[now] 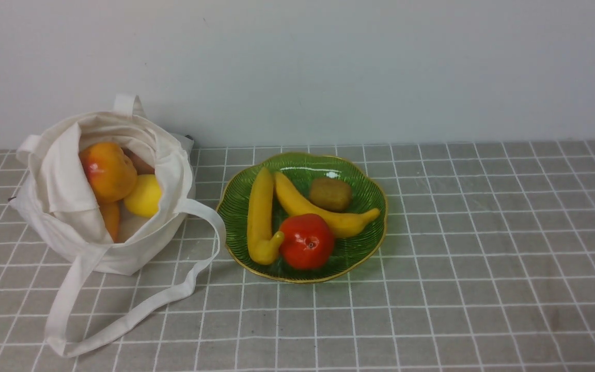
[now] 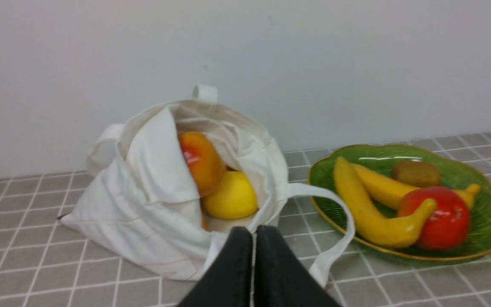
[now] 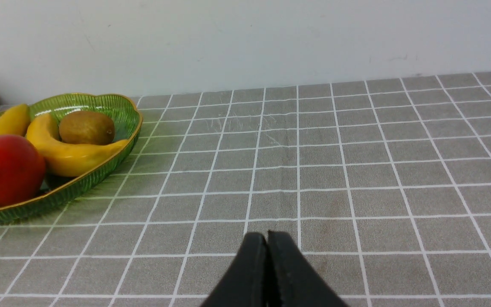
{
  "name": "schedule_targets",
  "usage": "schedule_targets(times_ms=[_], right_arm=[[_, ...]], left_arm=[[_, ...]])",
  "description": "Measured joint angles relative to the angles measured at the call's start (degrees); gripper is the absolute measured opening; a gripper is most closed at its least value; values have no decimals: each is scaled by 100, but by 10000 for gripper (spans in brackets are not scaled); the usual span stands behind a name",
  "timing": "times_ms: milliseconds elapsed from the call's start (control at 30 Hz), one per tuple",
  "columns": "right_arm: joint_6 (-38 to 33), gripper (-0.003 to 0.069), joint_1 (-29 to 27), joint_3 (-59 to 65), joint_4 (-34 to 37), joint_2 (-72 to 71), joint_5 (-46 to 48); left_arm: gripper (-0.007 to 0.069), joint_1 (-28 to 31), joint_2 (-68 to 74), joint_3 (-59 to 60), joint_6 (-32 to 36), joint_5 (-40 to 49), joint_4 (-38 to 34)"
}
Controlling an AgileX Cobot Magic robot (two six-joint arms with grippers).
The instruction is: Take the fruit out of the bag on the grey coffee tablecloth and place them on the plate.
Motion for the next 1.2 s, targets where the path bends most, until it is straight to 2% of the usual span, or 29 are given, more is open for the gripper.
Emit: schedule_targets(times_ms=[100,267,1200], right_arm=[[0,-12,0,0,0,0,0],[0,-12,0,0,0,0,0],[0,-12,0,0,0,0,0]], left_arm=[[-8,114,-35,775,-14,-454,48],[-8,119,-35,1533,-27,-545,68],[-8,119,-35,1566,-38,-546,73]])
